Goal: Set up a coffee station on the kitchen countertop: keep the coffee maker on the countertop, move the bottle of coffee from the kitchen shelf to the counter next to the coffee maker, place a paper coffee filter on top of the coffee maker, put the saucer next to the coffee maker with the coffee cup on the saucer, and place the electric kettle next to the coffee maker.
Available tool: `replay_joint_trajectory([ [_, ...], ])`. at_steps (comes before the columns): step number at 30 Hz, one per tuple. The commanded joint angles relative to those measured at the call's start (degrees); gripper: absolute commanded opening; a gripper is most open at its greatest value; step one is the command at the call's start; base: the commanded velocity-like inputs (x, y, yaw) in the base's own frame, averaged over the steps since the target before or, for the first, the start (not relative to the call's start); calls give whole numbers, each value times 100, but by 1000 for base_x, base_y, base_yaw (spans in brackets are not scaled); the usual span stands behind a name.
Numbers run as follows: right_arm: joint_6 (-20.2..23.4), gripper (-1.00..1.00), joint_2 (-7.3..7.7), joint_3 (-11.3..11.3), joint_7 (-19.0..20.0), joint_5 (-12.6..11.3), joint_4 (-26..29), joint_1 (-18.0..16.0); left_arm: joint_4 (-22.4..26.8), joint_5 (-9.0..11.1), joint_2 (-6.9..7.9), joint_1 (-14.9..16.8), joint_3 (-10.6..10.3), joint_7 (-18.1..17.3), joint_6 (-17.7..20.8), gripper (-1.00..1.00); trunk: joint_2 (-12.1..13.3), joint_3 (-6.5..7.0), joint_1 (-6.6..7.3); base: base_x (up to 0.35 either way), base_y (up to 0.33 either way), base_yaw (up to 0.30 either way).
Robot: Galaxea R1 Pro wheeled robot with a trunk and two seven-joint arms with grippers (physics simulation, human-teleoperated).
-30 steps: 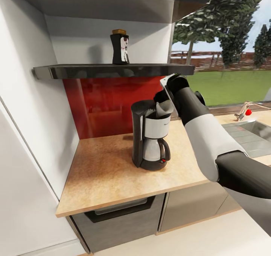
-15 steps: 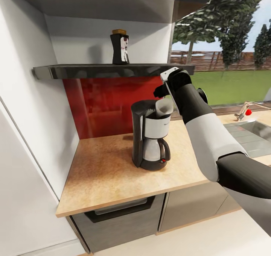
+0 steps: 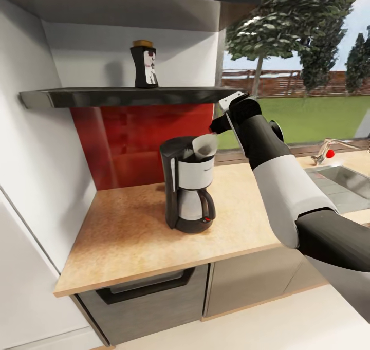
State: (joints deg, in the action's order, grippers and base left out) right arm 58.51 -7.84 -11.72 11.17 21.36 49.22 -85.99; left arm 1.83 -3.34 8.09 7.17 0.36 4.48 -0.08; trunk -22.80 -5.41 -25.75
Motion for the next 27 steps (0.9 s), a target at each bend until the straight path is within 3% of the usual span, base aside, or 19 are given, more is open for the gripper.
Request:
replay_joint_trajectory([
  [1, 20, 100, 2, -6, 52, 61, 2, -5, 1, -35, 0, 3, 6, 18, -1, 100, -12, -12, -3, 0, -275, 0],
  [19, 20, 100, 48, -6, 52, 61, -18, -5, 1, -28, 8, 3, 17, 27, -1, 100, -12, -12, -3, -56, -272, 0],
  [23, 19, 100, 225, -12, 54, 64, -101, 10, 1, -27, 13, 3, 39, 27, -1, 100, -12, -12, -3, -253, -171, 0],
  [27, 8, 100, 624, -14, 66, 47, -276, 244, 1, -26, 17, 3, 35, 27, -1, 100, -12, -12, -3, -267, -54, 0],
])
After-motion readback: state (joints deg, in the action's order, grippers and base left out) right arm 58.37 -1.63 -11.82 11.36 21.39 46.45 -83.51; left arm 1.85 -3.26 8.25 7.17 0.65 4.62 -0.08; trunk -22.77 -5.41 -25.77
